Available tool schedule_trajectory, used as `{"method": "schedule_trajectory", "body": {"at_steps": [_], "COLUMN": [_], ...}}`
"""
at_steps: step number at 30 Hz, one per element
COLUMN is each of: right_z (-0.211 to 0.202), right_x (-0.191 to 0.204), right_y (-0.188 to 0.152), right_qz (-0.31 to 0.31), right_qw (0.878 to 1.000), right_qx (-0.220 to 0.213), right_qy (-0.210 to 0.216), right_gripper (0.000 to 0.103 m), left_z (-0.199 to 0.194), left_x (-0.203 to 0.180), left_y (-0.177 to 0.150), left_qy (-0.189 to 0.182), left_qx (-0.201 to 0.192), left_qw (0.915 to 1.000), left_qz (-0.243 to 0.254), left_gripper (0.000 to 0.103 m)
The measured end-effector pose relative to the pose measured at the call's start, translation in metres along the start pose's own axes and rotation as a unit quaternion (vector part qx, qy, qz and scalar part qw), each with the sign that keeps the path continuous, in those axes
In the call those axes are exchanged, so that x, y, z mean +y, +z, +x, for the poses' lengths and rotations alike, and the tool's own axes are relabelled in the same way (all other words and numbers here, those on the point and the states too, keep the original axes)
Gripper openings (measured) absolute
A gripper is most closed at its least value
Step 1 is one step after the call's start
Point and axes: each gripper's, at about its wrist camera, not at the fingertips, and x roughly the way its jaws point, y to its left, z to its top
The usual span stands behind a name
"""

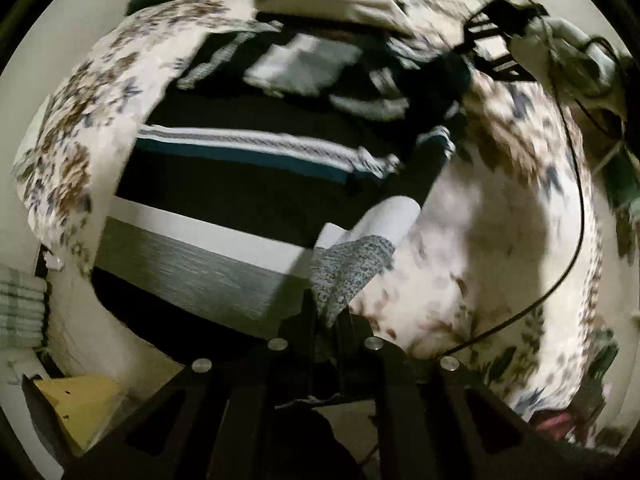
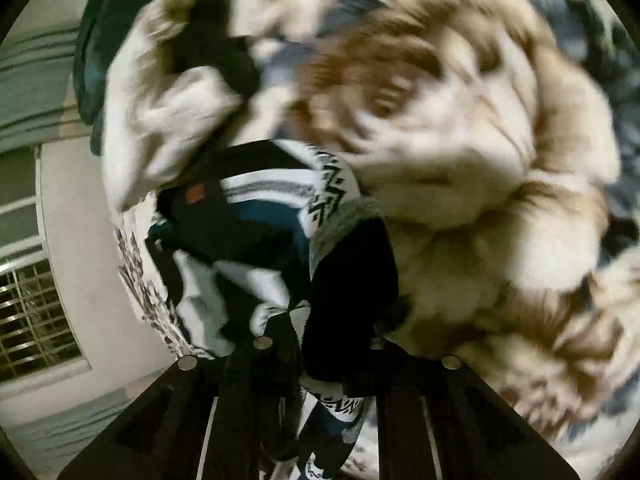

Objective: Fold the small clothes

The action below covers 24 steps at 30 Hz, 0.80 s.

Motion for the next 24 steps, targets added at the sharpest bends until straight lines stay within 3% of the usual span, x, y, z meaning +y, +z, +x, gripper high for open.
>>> {"method": "schedule_trajectory", "body": {"at_steps": [5, 10, 15, 18, 21, 24], "right_z": [-0.018, 0.014, 0.108, 0.173, 0.235, 0.274], "right_x": [0.099, 0.216, 0.333, 0.382, 0.407, 0.402], "right_y": [-0.017, -0.027, -0.029, -0.03, -0.027, -0.023], "right_qz": [-0.053, -0.108, -0.161, -0.179, -0.19, -0.181], "right_qw": [0.998, 0.991, 0.979, 0.97, 0.96, 0.956], "right_qx": [-0.014, -0.009, -0.002, 0.003, 0.015, 0.054], "right_qy": [-0.037, -0.073, -0.127, -0.166, -0.205, -0.224], "right_gripper": [0.013, 0.013, 0.013, 0.013, 0.013, 0.021], "left_z": [-0.024, -0.026, -0.007, 0.02, 0.057, 0.079], "left_x": [0.062, 0.141, 0.215, 0.264, 0.306, 0.347], "left_y": [0.014, 0.022, 0.026, 0.025, 0.02, 0.005], "left_qy": [-0.02, -0.032, -0.048, -0.061, -0.084, -0.068], "left_qx": [-0.018, -0.026, -0.022, -0.012, 0.019, 0.048], "left_qw": [0.9973, 0.9884, 0.9784, 0.9722, 0.9656, 0.9603], "left_qz": [-0.068, -0.147, -0.2, -0.226, -0.245, -0.266], "left_gripper": [0.006, 0.006, 0.006, 0.006, 0.006, 0.007]}}
